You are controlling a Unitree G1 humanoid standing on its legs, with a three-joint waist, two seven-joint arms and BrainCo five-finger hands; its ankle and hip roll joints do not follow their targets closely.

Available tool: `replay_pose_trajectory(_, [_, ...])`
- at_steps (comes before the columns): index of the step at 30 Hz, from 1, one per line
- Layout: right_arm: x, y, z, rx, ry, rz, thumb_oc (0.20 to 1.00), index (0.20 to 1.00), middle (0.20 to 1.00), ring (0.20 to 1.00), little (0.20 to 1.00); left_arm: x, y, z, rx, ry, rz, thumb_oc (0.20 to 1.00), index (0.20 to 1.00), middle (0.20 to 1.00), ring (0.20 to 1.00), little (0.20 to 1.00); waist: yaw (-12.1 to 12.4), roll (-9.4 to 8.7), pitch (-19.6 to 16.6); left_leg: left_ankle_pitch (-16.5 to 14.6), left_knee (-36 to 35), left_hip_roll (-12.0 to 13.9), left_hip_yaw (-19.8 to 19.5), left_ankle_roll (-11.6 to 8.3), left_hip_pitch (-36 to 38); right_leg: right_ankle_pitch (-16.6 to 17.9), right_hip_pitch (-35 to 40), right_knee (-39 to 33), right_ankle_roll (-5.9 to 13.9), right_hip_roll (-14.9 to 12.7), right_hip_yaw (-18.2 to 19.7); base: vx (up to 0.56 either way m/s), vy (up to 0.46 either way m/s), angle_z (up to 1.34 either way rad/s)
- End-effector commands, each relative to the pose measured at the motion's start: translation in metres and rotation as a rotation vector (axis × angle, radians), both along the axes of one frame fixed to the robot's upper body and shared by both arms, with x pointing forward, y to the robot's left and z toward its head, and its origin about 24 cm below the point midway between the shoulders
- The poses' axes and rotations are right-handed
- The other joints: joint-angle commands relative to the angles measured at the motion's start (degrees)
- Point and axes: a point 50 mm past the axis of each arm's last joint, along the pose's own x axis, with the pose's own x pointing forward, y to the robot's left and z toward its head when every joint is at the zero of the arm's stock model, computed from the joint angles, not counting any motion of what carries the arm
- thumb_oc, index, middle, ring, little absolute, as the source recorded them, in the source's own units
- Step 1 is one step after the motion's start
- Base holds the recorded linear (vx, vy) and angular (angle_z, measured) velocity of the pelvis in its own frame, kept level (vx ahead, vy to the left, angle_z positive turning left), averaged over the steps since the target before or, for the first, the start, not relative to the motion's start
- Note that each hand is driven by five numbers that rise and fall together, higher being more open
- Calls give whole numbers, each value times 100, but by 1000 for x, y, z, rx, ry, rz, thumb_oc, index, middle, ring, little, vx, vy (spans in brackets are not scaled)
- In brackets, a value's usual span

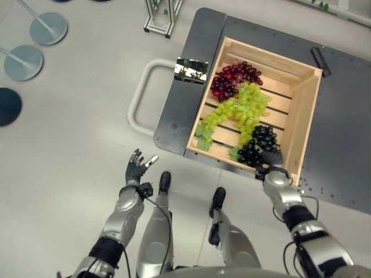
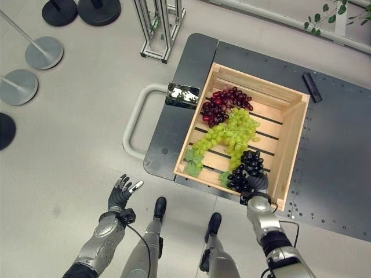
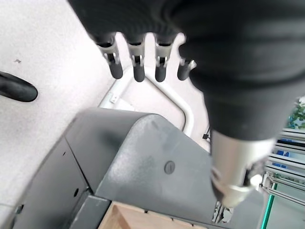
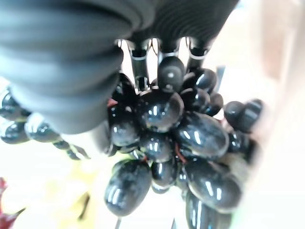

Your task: Pick up the fruits from the basket on one side to the basket on the other side

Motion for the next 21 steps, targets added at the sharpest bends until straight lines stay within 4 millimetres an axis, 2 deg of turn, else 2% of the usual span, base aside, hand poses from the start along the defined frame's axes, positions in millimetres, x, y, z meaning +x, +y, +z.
replay_pose_trajectory(1, [-9, -1, 27, 17, -192, 65, 200, 200, 200, 200, 200, -5, 21, 9, 149, -42, -20, 1000, 1000, 1000, 1000, 1000, -148, -271, -308, 114, -342, -36, 195, 55, -56, 298, -169, 20, 460, -323, 133, 0, 0, 0])
replay_pose_trajectory(5, [-19, -6, 39, 2, -260, 104, 200, 200, 200, 200, 200, -4, 32, 21, 231, -78, -52, 1000, 1000, 1000, 1000, 1000, -210, -349, -453, 84, -342, -11, 219, 48, 34, 289, -110, 20, 466, -313, 161, 21, -19, -4])
replay_pose_trajectory(6, [-25, -12, 51, -29, -306, 136, 200, 200, 200, 200, 200, -3, 39, 31, 267, -113, -73, 1000, 1000, 1000, 1000, 1000, -231, -384, -554, 59, -342, -1, 235, 45, 107, 281, -51, 20, 467, -312, 169, 31, -29, -9])
replay_pose_trajectory(11, [-30, -16, 71, -85, -366, 232, 200, 200, 200, 200, 200, -1, 50, 56, 393, -198, -124, 1000, 1000, 1000, 1000, 1000, -268, -424, -822, -21, -342, 28, 278, 30, 293, 243, 101, 20, 478, -323, 175, 22, -14, -7])
replay_pose_trajectory(16, [-29, -8, 82, -118, -376, 364, 200, 200, 200, 200, 200, 3, 45, 75, 477, -264, -213, 1000, 1000, 1000, 1000, 1000, -296, -442, -1089, -83, -342, 62, 319, 22, 485, 210, 250, 20, 480, -317, 212, 19, -15, -2])
replay_pose_trajectory(21, [-21, 9, 82, -128, -347, 480, 200, 200, 200, 200, 200, 13, 26, 80, 534, -285, -341, 1000, 1000, 1000, 1000, 1000, -310, -446, -1370, -144, -342, 102, 362, 23, 660, 183, 390, 20, 478, -309, 250, 31, -22, -8])
